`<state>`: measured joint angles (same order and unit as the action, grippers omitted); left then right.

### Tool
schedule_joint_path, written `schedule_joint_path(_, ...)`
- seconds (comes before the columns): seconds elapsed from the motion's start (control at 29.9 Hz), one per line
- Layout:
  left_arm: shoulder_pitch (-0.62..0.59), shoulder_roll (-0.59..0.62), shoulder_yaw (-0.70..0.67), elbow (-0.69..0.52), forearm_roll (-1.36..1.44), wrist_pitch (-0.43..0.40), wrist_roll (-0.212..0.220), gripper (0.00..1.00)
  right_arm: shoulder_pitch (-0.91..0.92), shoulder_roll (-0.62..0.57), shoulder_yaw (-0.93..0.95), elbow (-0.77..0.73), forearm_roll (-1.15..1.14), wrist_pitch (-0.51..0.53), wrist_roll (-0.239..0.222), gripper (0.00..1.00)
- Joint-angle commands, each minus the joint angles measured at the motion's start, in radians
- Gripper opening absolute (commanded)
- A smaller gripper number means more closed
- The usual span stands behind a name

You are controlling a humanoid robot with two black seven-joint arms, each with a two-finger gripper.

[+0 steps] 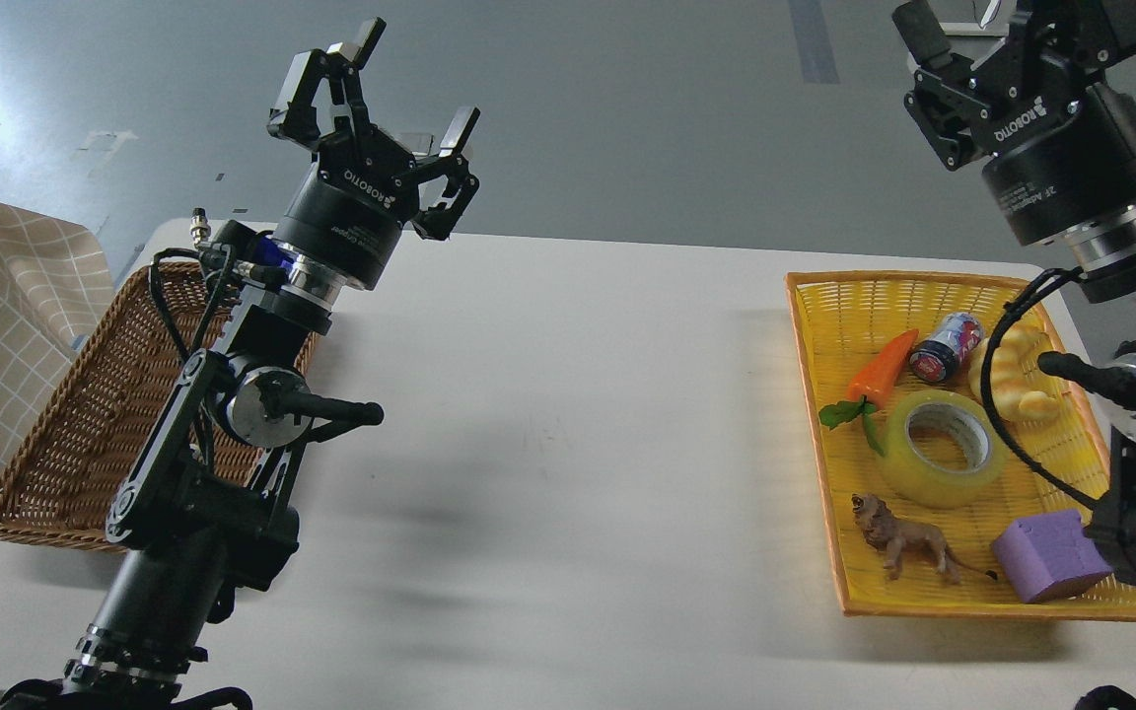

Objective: Place and transfer tape with both arms
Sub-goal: 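Move the right arm out of view and lower it toward the tray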

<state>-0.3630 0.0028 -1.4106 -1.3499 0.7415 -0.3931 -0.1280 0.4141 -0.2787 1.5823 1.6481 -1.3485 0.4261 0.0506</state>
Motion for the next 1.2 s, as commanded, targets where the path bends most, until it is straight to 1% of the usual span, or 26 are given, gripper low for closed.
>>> schedule_joint_path(0.0, 0.013, 0.002, -0.004, -0.002, 0.003, 0.000, -0.001, 0.99, -0.003, -0.158, -0.013, 0.013, -0.040, -0.001, 0.017, 1.00)
schedule_joint_path(0.13, 0.030, 0.002, -0.002, -0.002, 0.003, 0.000, -0.004, 0.99, -0.043, -0.313, -0.019, 0.016, -0.049, 0.000, 0.021, 1.00)
schedule_joint_path(0.17, 0.035, 0.002, -0.004, -0.002, 0.004, 0.002, -0.004, 0.99, -0.079, -0.383, -0.019, 0.018, -0.049, 0.000, 0.037, 1.00)
schedule_joint_path(0.23, 0.036, 0.002, -0.004, -0.002, 0.004, 0.002, -0.005, 0.99, -0.135, -0.462, -0.019, 0.019, -0.073, 0.000, 0.061, 1.00)
schedule_joint_path(0.27, 0.036, 0.002, -0.004, -0.002, 0.004, 0.008, -0.005, 0.99, -0.168, -0.505, -0.019, 0.022, -0.128, 0.000, 0.066, 1.00)
schedule_joint_path(0.33, 0.035, 0.002, -0.004, -0.002, 0.004, 0.011, -0.005, 0.99, -0.195, -0.528, -0.019, 0.026, -0.197, -0.001, 0.071, 1.00)
schedule_joint_path(0.43, 0.033, 0.005, -0.004, -0.002, 0.004, 0.014, -0.005, 0.99, -0.234, -0.539, -0.022, 0.016, -0.346, -0.003, 0.077, 1.00)
schedule_joint_path(0.5, 0.033, 0.006, -0.004, -0.002, 0.004, 0.014, -0.005, 0.99, -0.256, -0.544, -0.019, 0.012, -0.386, -0.003, 0.075, 1.00)
schedule_joint_path(0.77, 0.032, 0.017, -0.004, -0.002, 0.004, 0.016, -0.005, 0.99, -0.267, -0.544, 0.044, -0.017, -0.334, 0.000, 0.081, 1.00)
schedule_joint_path(0.8, 0.030, 0.017, -0.004, -0.002, 0.004, 0.020, -0.007, 0.99, -0.273, -0.553, 0.048, -0.019, -0.327, 0.003, 0.092, 1.00)
schedule_joint_path(0.9, 0.024, 0.019, -0.002, -0.003, 0.006, 0.028, -0.005, 0.99, -0.297, -0.562, 0.050, -0.027, -0.327, 0.003, 0.144, 1.00)
schedule_joint_path(1.04, 0.019, 0.020, -0.002, -0.005, 0.006, 0.030, -0.005, 0.99, -0.339, -0.557, 0.050, -0.051, -0.346, -0.006, 0.141, 1.00)
schedule_joint_path(1.14, 0.022, 0.017, -0.007, -0.014, 0.006, 0.042, -0.005, 0.99, -0.357, -0.538, 0.036, -0.083, -0.464, -0.007, 0.137, 0.99)
schedule_joint_path(1.17, 0.024, 0.014, -0.010, -0.017, 0.006, 0.055, -0.005, 0.99, -0.357, -0.504, 0.036, -0.108, -0.535, -0.009, 0.137, 0.99)
